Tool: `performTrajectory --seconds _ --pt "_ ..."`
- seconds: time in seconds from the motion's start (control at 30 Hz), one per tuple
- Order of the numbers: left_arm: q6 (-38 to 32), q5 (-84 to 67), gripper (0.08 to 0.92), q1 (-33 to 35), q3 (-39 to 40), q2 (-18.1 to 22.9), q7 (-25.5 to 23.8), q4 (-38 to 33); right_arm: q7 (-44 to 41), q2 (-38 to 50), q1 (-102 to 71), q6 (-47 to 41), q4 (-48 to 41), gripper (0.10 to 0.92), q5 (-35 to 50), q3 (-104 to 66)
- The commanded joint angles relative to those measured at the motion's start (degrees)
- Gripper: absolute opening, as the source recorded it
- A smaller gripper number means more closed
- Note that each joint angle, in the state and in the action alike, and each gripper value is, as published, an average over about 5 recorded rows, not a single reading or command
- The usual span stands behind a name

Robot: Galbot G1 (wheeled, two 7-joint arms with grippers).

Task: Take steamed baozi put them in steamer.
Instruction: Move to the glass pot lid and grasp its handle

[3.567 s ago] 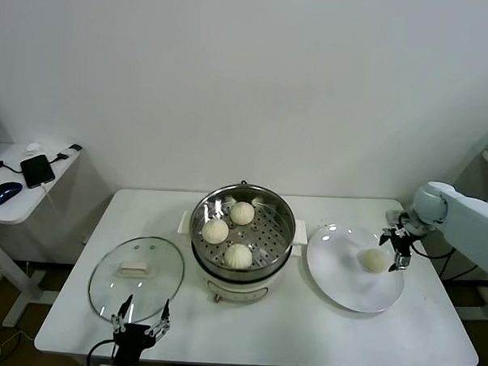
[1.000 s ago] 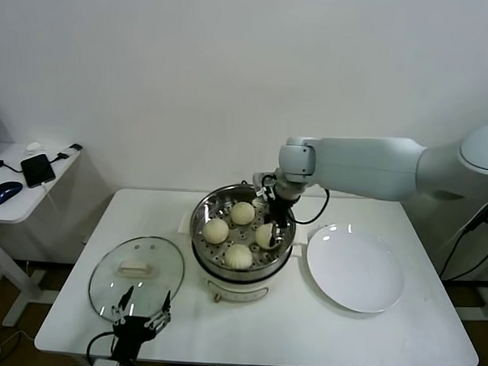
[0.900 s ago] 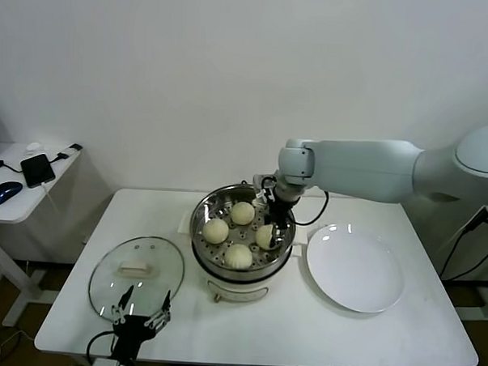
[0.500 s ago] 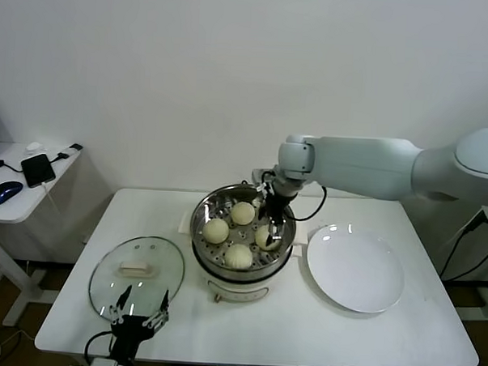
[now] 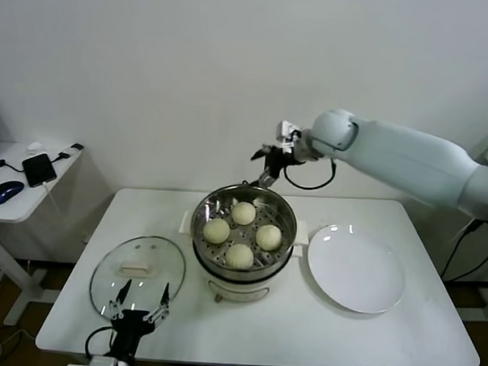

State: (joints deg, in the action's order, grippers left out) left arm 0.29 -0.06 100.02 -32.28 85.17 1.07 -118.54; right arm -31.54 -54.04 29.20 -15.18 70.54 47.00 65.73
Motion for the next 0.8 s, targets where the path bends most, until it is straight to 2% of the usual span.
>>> performTrajectory --seconds 0.03,0.2,0.43,0.53,0.7,0.8 --pt "-2.7 0.9 0.823 -0.4 -0.1 -0.3 0.5 0.3 26.9 22.5 -32.8 1.3 11.4 0.823 -1.9 -42.3" --pt "-5.4 2.8 0.823 -2.7 -1.2 -0.5 2.3 1.7 29.0 26.6 -56.9 4.7 16.4 0.823 -4.1 -64.0" --pt "-8.3 4.6 0.823 -5.6 -2.3 -1.6 2.6 3.1 24.2 19.1 -88.3 11.0 19.3 0.823 -10.8 -92.3" --pt "-10.4 7.2 0.823 -6.4 -2.5 -2.3 3.3 3.8 23.3 13.6 -95.3 14.9 19.3 0.823 -12.6 -97.9" --pt "-12.6 17.1 0.823 -6.5 -2.2 -4.0 10.3 4.6 22.9 4.8 -102.8 21.2 19.4 0.823 -13.4 -101.6" --pt "-12.7 19.2 0.823 -6.1 -3.0 -4.9 10.1 4.6 22.3 0.5 -106.2 25.0 18.8 0.823 -13.6 -101.8"
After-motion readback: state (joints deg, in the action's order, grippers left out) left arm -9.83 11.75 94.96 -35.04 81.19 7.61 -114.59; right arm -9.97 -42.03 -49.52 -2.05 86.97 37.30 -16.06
